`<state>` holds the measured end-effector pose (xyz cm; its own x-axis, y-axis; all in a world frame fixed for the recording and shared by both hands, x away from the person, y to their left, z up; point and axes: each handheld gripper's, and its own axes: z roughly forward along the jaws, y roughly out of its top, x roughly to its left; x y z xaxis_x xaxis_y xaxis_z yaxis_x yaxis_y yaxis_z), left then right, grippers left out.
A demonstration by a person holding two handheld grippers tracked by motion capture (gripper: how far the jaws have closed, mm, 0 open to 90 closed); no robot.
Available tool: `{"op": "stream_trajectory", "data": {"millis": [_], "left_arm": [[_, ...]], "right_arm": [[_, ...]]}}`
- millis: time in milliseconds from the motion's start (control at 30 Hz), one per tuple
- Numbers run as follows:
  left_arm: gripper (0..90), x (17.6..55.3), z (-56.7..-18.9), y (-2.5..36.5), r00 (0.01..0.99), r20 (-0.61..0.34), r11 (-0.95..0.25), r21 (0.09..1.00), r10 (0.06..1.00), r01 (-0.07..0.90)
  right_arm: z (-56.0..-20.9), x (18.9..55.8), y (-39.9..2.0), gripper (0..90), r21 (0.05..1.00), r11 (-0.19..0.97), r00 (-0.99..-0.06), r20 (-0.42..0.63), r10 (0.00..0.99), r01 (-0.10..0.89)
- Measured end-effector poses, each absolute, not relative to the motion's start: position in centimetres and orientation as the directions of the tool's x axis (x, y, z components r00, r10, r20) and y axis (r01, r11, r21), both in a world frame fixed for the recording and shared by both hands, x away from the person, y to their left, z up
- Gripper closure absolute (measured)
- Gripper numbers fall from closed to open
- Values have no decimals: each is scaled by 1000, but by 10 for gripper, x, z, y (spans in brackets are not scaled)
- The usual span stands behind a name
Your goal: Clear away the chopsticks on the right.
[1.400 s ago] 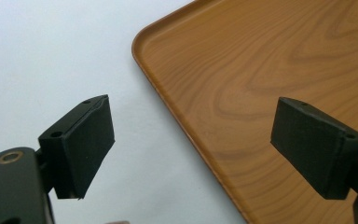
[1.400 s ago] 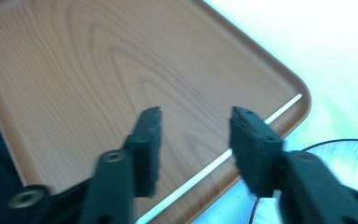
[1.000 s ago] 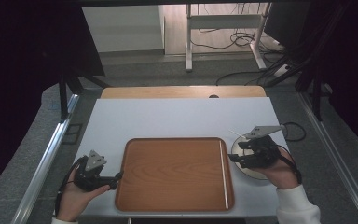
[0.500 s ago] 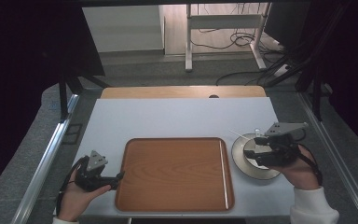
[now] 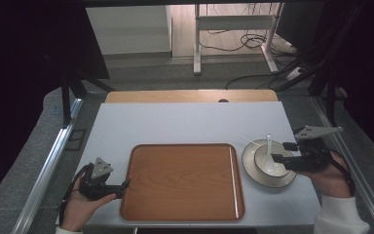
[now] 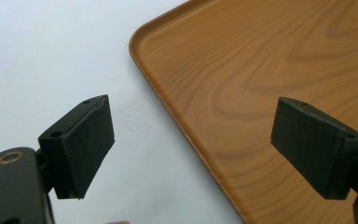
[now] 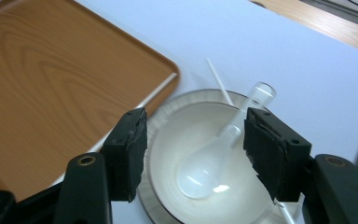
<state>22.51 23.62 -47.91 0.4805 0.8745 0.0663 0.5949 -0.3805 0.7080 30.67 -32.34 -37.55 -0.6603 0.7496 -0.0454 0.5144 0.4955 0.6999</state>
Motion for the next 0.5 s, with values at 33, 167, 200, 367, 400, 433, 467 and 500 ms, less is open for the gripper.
{"op": "stream_trajectory", "data": {"millis": [33,167,200,367,400,433,467,500], "left_arm": [[129,225,-479,236,480,66,-380,708,875,595],[129,225,-479,237,480,66,-380,708,875,595],[129,225,-479,237,480,66,-380,708,875,596],[129,225,-480,236,483,67,-384,705,873,596],[129,225,-480,236,482,67,-384,705,873,597],[128,225,-480,236,482,67,-384,704,874,598],[129,225,-480,236,481,67,-383,704,874,598],[129,225,-480,236,481,67,-383,704,874,598]], "right_arm": [[-376,307,-326,395,697,493,-651,-49,758,521],[-378,309,-338,395,688,486,-624,-61,779,539],[-379,310,-341,395,692,479,-623,-54,781,541],[-382,312,-356,395,690,465,-600,-56,798,554],[-383,312,-358,395,684,464,-590,-61,805,562],[-384,313,-361,395,679,466,-583,-68,810,568],[-385,313,-363,395,674,465,-579,-69,813,573],[-386,314,-366,399,673,464,-578,-66,813,576]]}}
